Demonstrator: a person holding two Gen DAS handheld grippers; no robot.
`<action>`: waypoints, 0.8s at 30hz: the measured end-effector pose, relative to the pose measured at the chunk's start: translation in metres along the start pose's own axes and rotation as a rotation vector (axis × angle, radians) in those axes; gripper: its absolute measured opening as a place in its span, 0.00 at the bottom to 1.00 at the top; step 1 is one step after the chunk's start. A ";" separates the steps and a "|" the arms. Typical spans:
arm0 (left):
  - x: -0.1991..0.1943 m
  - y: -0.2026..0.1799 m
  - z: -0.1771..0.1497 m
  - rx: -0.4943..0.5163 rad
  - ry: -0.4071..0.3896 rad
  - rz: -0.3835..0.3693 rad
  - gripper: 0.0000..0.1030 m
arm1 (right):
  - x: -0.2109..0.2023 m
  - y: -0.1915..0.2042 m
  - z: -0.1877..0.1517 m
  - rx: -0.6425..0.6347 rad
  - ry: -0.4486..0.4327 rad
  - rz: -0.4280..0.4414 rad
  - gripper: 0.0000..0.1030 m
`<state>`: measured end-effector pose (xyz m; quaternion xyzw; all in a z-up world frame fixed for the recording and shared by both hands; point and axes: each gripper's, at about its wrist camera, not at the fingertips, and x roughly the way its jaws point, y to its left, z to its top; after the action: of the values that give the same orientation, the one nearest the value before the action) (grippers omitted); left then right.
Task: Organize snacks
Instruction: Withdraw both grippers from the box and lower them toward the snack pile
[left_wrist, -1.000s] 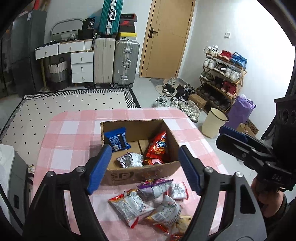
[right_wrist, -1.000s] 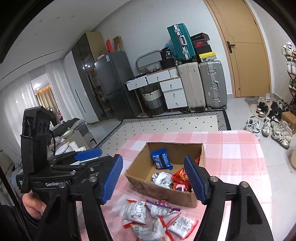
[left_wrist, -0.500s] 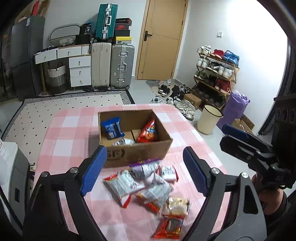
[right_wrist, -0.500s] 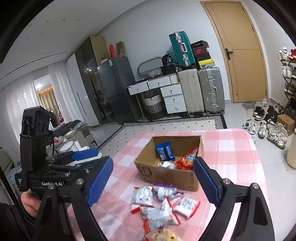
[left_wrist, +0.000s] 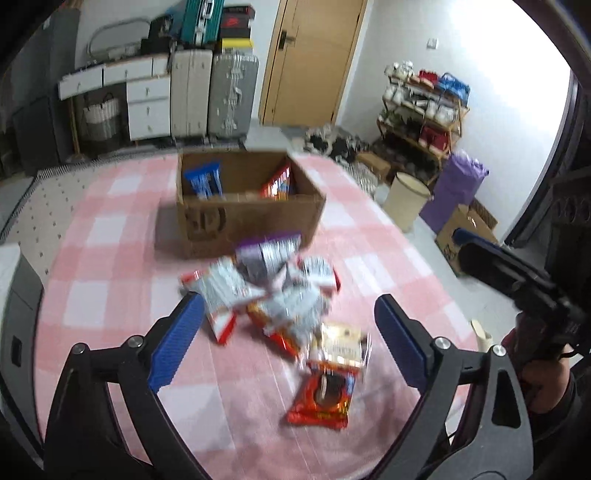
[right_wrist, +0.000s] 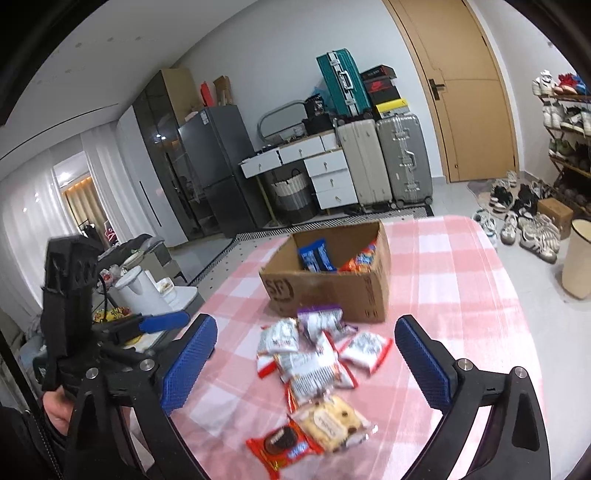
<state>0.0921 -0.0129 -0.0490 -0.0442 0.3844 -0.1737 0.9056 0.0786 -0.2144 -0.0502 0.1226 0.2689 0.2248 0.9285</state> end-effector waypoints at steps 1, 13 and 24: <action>0.007 0.000 -0.006 0.000 0.023 -0.015 0.90 | 0.000 -0.002 -0.006 0.003 0.008 -0.005 0.97; 0.059 -0.027 -0.074 0.068 0.193 -0.096 0.90 | -0.010 -0.019 -0.056 0.033 0.063 -0.069 0.97; 0.095 -0.037 -0.096 0.103 0.279 -0.072 0.90 | -0.010 -0.025 -0.085 0.029 0.101 -0.099 0.98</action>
<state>0.0744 -0.0751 -0.1730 0.0130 0.4953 -0.2297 0.8377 0.0324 -0.2321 -0.1246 0.1109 0.3242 0.1806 0.9219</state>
